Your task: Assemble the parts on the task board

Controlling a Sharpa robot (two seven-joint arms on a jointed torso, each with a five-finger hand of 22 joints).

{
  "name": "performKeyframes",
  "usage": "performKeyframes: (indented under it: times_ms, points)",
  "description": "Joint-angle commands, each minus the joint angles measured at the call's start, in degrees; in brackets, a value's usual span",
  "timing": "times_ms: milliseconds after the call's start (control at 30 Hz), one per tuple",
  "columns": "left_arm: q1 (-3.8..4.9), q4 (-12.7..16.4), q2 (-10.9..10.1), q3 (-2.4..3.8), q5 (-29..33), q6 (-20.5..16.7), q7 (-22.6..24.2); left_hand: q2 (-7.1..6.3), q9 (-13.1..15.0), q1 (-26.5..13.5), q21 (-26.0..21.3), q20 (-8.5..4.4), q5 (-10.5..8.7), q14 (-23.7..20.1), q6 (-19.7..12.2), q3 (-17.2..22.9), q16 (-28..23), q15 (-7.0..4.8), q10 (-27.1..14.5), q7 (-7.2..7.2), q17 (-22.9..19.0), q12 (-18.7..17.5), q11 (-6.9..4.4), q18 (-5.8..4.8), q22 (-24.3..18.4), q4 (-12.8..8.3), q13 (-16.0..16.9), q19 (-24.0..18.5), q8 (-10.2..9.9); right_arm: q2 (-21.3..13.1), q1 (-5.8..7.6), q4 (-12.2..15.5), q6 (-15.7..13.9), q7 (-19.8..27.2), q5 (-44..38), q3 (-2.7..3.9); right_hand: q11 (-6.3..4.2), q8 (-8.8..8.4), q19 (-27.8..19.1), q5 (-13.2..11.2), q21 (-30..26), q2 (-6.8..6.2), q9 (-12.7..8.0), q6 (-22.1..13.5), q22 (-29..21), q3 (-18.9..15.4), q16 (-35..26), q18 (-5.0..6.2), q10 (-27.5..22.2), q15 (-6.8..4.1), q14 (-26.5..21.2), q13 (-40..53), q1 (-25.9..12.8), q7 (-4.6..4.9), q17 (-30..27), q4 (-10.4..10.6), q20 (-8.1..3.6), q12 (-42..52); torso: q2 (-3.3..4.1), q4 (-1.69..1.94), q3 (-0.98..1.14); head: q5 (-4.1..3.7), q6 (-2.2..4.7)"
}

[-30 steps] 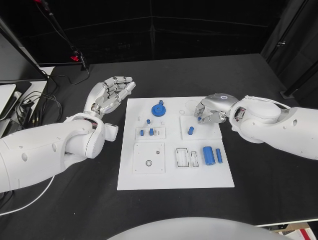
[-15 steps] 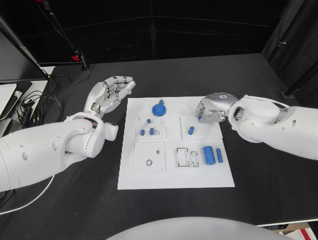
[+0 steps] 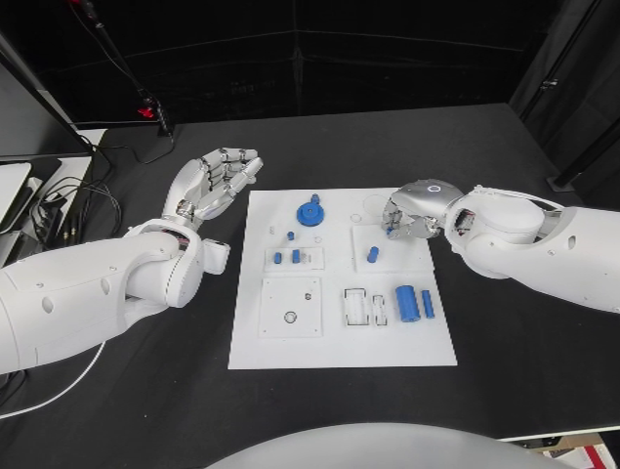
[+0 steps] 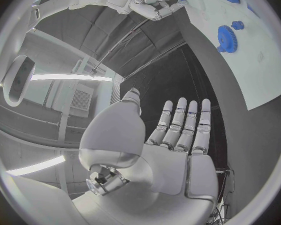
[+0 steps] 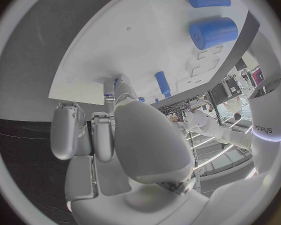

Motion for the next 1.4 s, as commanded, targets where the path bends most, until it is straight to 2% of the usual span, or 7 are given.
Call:
performKeyframes:
  times_ms: [33,233,533,933,1100,1400]
  points:
    - [0.08,0.0,0.0,0.05,0.1,0.7,6.4,0.7,-0.1,0.0,0.3,0.1,0.47,-0.2,-0.5,-0.4,0.4,-0.04,-0.5,7.28,-0.2,0.3,0.02,0.13,-0.1,0.0,-0.1,0.5,0.3,-0.2,-0.24,0.1,-1.9,0.4,-1.7,-0.24,0.05,0.11,0.2,0.0,0.3,0.1,0.2,0.7,10.0,0.5,0.1,-0.69,0.8,-0.24,6.0,-0.1,0.4,0.03,15.1,0.0,-0.23,-0.5,0.01,-0.01,-0.01,-0.02,0.03]
    - [0.08,0.0,0.0,0.05,0.1,0.8,6.3,0.84,-0.1,0.2,0.3,0.09,0.72,-0.2,-0.5,-0.5,0.6,-0.06,-0.5,7.27,-0.3,0.5,0.01,0.14,-0.2,0.0,-0.2,0.6,0.5,-0.4,-0.25,0.5,-5.5,0.9,-1.9,-0.24,0.11,-0.25,0.4,0.0,0.6,-0.09,0.1,1.0,10.1,0.9,0.1,-0.78,1.3,-0.19,6.0,-0.1,0.8,0.15,15.1,0.0,-0.23,-1.4,0.01,0.02,0.02,0.05,0.02]
    - [0.07,-0.1,0.0,0.05,0.1,0.8,6.1,0.95,-0.2,0.3,0.4,0.09,0.92,-0.2,-0.5,-0.6,0.7,-0.06,-0.6,7.27,-0.5,0.7,0.01,0.16,-0.2,0.0,-0.2,0.6,0.6,-1.1,-0.25,1.4,-8.4,1.7,-2.0,-0.23,0.11,-0.53,0.7,0.0,1.0,-0.15,0.0,1.4,10.3,1.6,0.1,-0.89,2.0,-0.17,6.0,-0.1,1.4,0.18,15.1,-0.1,-0.22,-2.2,-0.02,0.03,0.03,0.14,-0.09]
    - [0.06,-0.4,0.2,0.05,0.1,0.8,5.9,1.09,-0.2,0.4,0.4,0.09,1.15,-0.2,-0.6,-0.7,0.9,-0.07,-0.6,7.27,-0.7,0.9,0.01,0.17,-0.3,0.0,-0.3,0.7,0.7,-3.8,-0.17,5.0,-11.9,3.3,-0.5,-0.13,0.04,-0.67,0.9,0.0,1.4,-0.39,0.0,2.0,10.5,1.9,0.1,-0.97,2.7,-0.22,6.0,0.0,1.4,0.09,15.1,0.0,-0.25,-2.9,-0.06,0.04,-0.03,0.16,-0.19]
    - [0.05,-0.4,0.2,0.05,0.1,0.8,5.8,1.09,-0.2,0.4,0.4,0.09,1.15,-0.2,-0.6,-0.7,0.9,-0.07,-0.6,7.27,-0.7,0.9,0.01,0.17,-0.3,0.0,-0.3,0.7,0.7,-4.9,0.19,6.8,-12.8,3.8,1.1,-0.02,0.0,-0.71,1.0,0.0,1.5,-0.43,0.1,2.2,10.5,2.1,0.1,-1.0,3.0,-0.25,6.0,0.0,1.4,0.04,15.1,0.0,-0.27,-3.1,-0.01,0.03,0.01,0.3,-0.21]
    - [0.03,-0.7,0.3,0.05,0.1,0.8,5.8,1.14,-0.3,0.5,0.4,0.1,1.27,-0.2,-0.6,-0.8,1.0,-0.07,-0.6,7.27,-0.8,1.0,0.01,0.18,-0.3,0.0,-0.3,0.7,0.8,-4.6,1.08,8.7,-14.7,5.1,3.5,0.09,-0.03,-0.78,1.1,0.0,1.7,-0.41,0.1,2.3,10.6,2.3,0.1,-1.05,3.1,-0.28,6.0,-0.1,1.5,0.02,15.1,0.0,-0.29,-3.4,-0.02,0.07,0.0,0.55,-0.41]
